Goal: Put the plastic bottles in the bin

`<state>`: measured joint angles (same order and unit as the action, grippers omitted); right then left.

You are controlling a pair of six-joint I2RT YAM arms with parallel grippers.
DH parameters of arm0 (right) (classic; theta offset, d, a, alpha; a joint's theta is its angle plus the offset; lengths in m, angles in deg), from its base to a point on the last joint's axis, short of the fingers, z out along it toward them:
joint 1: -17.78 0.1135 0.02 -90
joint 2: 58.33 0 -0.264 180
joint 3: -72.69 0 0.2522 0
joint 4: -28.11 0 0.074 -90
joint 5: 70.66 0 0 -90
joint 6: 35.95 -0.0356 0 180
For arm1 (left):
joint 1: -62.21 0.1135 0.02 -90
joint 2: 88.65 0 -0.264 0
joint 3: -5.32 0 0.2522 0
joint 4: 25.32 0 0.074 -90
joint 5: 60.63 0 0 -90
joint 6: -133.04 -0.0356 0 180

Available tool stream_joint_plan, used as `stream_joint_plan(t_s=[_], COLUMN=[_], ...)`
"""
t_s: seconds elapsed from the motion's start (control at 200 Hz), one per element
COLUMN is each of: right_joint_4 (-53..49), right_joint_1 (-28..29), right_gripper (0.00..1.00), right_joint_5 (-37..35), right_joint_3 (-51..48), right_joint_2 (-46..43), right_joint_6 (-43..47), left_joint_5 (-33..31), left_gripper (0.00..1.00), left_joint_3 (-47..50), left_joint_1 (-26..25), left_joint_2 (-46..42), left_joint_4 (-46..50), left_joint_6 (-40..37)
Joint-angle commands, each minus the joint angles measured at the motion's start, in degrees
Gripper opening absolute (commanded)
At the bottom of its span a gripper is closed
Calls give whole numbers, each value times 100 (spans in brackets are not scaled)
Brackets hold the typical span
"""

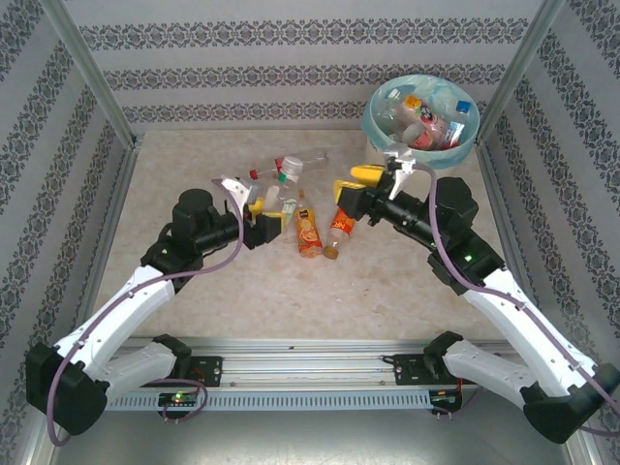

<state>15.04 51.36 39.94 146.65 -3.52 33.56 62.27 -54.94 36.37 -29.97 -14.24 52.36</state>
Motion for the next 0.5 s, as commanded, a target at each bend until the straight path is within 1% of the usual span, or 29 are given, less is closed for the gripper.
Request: stream_joint_plan(t_s=[0.0,0.07,0.165,0.235,0.385,0.5], right_joint_4=[459,344,239,259,272,207], right_joint_1=[358,596,793,856,967,1066], right_gripper=[66,67,67,67,67,64], right_joint_5=[480,411,93,33,172,21], right_joint_3=[237,304,327,320,370,393], right_joint_2=[155,267,340,368,455,496], right_joint_6=[333,585,716,721,778,859], left_joint_5=[1138,1391,1586,1711,1841,1963], left_gripper=[54,54,54,53,52,52], left_joint_3=[241,453,685,730,730,744], left_joint_1=[-127,-166,-211,-245,-298,-363], left_joint_2=[-214,-283,-353,-389,-409,-418], left_joint_4=[-1317,-1821,-2370,-2498,-2560,-2613], left_joint_6=[-166,-64,77,105,79,78])
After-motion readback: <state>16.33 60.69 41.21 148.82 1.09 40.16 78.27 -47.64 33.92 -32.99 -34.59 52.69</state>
